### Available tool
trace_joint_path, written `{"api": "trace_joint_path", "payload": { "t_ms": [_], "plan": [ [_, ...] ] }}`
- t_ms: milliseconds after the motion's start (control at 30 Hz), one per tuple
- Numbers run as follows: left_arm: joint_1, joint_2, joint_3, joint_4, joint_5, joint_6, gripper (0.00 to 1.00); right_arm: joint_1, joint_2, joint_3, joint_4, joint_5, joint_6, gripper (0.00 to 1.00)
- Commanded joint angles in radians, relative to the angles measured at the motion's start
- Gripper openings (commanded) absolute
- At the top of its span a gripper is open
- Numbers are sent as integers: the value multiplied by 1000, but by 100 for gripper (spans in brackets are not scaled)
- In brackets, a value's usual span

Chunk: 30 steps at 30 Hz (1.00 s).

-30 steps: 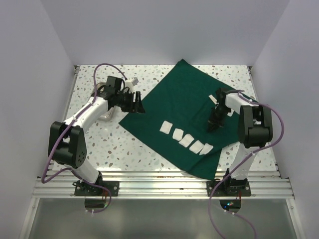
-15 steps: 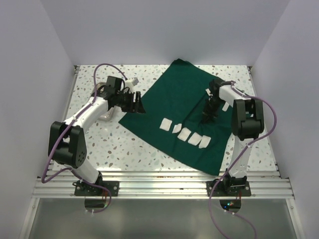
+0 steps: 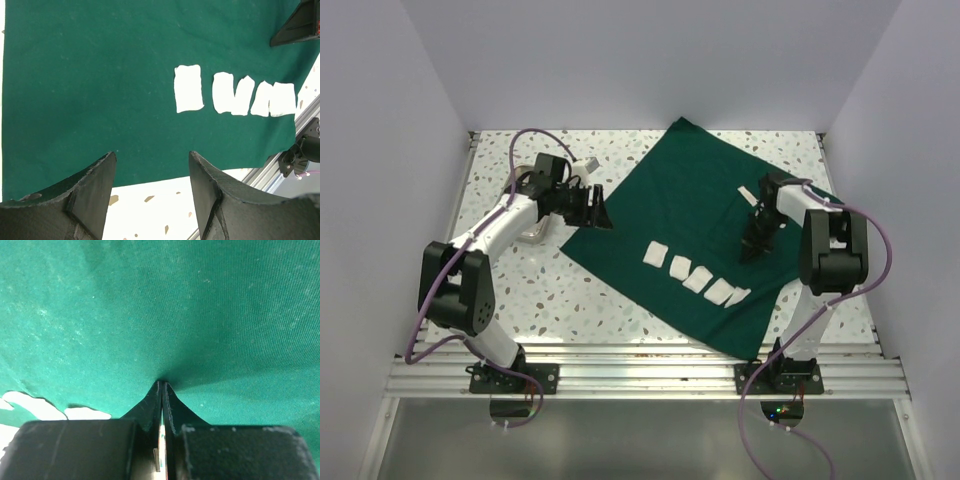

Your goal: Prepare the surgical pack

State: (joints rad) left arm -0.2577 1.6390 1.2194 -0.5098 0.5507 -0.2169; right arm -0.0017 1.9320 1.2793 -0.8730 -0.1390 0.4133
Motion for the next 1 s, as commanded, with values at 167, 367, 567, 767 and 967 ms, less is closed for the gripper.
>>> {"api": "trace_joint_path", "payload": {
  "t_ms": [167, 367, 567, 767, 967],
  "plan": [
    [0, 10, 35, 21, 15, 8, 64, 5, -117, 92, -87, 44, -54, 19],
    [0, 4, 29, 28, 15, 8, 64, 5, -249, 34, -173, 55, -44, 34],
    [0, 4, 23, 25, 14, 10, 63, 3, -413, -107, -224, 62, 16, 11],
    [2, 7, 26, 22, 15, 17, 64, 5, -452, -287, -167, 32, 96, 0],
    [2, 42, 58, 5, -9, 17, 63, 5, -436, -388, -118, 50, 157, 0]
  ]
}}
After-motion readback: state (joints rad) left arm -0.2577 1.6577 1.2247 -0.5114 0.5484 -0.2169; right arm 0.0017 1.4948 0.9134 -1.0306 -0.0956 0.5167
